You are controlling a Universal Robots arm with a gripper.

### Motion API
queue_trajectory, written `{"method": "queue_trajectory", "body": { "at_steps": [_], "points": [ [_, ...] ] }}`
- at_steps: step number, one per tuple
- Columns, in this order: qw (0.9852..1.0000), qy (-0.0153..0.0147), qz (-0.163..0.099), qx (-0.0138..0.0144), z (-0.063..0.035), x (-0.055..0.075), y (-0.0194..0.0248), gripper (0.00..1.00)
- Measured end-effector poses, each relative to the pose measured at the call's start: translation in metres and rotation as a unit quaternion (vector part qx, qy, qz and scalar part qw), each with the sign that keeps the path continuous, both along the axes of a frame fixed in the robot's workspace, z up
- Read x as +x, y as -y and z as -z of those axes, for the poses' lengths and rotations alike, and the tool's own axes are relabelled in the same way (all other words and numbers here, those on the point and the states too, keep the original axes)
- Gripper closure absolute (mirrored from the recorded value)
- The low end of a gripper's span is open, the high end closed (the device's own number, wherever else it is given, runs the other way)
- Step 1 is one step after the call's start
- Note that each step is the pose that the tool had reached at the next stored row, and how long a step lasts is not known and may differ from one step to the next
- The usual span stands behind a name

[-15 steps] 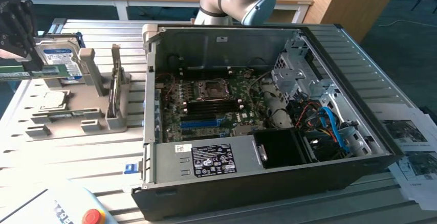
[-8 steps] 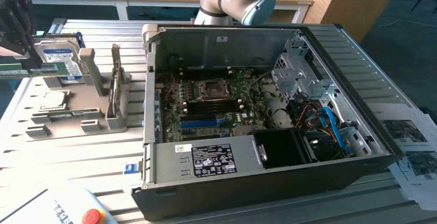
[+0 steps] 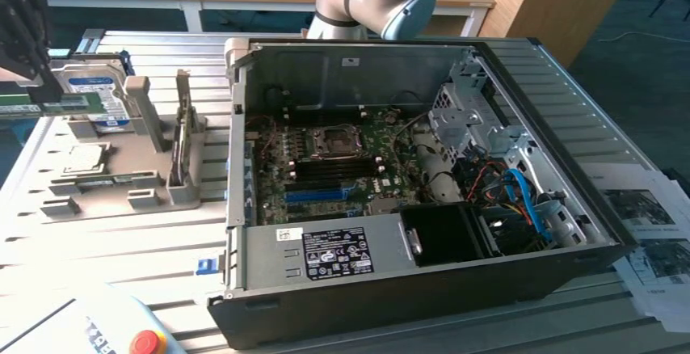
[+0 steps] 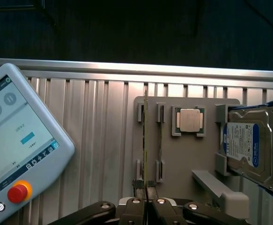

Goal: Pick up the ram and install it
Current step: 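Pick up the ram and move it above insertion slot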

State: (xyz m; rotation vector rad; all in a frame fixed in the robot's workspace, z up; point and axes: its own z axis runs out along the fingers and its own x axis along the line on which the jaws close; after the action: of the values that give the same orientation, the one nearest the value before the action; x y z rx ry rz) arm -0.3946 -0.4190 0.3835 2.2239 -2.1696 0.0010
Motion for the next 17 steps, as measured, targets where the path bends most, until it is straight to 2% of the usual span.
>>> {"method": "queue_trajectory", "body": {
  "at_steps": [17],
  "points": [
    [1.0,0.0,0.0,0.0,-0.0065,0.0,0.0,0.88]
  ]
}}
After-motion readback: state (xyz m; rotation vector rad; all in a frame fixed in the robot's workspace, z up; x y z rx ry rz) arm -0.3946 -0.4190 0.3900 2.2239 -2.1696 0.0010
